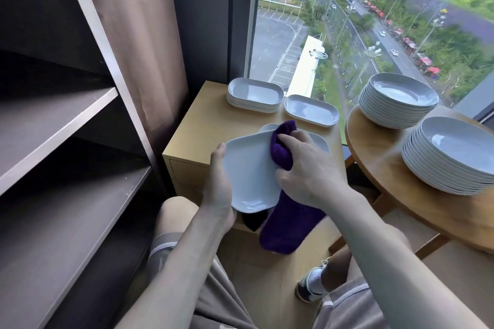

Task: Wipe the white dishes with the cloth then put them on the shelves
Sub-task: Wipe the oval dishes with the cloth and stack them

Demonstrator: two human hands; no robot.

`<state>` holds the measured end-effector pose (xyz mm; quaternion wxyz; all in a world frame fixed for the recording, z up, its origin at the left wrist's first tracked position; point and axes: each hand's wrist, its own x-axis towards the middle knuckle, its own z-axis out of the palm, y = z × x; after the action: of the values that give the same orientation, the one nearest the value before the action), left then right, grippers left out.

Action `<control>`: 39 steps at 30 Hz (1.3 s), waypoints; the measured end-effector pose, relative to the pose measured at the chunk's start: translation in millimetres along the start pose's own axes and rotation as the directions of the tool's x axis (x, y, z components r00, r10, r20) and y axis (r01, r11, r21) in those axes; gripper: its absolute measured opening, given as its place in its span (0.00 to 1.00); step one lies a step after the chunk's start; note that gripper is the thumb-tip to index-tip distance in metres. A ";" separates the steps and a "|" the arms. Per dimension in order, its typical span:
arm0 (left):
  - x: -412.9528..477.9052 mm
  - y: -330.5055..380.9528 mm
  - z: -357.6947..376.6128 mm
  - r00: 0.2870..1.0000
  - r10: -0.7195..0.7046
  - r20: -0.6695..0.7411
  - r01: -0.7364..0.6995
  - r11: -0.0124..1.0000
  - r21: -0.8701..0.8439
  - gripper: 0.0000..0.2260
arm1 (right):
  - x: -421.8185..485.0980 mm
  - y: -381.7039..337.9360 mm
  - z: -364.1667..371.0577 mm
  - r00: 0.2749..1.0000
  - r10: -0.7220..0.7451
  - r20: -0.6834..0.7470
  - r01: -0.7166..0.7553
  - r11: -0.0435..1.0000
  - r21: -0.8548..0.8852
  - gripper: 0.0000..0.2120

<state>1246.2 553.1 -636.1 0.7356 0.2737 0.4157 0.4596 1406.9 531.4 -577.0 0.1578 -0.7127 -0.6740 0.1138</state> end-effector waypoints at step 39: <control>8.1 -3.3 -5.4 0.999 -0.018 0.045 0.013 0.995 0.101 0.35 | -11.7 -2.2 9.5 0.989 -0.109 0.095 0.123 0.981 -0.151 0.21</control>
<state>1244.9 559.1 -644.2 0.7336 0.3174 0.4236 0.4261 1400.6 520.5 -585.5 0.0785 -0.6767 -0.7275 0.0818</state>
